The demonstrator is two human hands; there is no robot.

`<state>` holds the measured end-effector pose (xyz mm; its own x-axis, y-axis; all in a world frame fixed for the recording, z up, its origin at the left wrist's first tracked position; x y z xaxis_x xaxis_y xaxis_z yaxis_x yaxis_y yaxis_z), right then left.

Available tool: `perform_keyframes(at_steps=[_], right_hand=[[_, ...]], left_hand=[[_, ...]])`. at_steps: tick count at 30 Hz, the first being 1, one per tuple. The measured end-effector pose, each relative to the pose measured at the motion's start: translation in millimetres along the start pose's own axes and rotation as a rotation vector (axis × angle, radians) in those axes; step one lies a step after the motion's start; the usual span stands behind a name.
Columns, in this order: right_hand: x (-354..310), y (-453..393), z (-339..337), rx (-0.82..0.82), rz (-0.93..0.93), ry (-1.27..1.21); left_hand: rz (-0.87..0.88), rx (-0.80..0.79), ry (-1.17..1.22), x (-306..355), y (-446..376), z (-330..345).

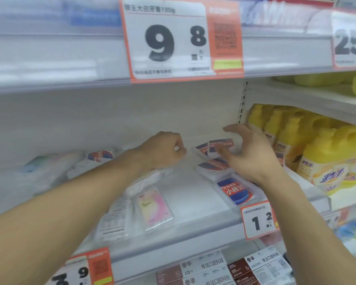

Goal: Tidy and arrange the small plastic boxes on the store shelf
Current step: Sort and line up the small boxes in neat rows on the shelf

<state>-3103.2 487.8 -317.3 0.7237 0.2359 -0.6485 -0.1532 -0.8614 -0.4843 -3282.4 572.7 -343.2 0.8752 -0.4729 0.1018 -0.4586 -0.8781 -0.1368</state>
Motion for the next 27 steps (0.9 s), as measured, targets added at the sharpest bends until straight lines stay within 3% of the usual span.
perform_keyframes(at_steps=[4,7,12,27], right_hand=[[-78.7,9.0,73.0,-0.211,-0.138,-0.164],[-130.8,22.6,129.9,-0.353,-0.227,-0.202],[-172.6,10.3,195.3,-0.528,-0.180,-0.227],[-157.9,-56.4,336.7,-0.815,0.074,0.335]], left_hand=[[-0.133,-0.187,-0.378,-75.5,59.7,-9.3],[-0.189,-0.308,-0.205,-114.5,108.5,0.2],[-0.152,-0.207,-0.082,-140.5,155.7,-8.2],[-0.123,-0.077,0.010,-166.4,183.0,-8.9]])
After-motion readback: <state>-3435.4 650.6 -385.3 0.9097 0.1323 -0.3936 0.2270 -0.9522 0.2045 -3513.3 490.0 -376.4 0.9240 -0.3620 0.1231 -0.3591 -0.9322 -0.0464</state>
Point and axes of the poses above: each hand's wrist, its own y-axis away from the middle knuckle, its own z-axis out of the palm, x = y × z, the point moved 10 cm from there along -y, towards the middle knuckle, and after that the axes turned 12 degrees about -y, right-handed, at the moved point
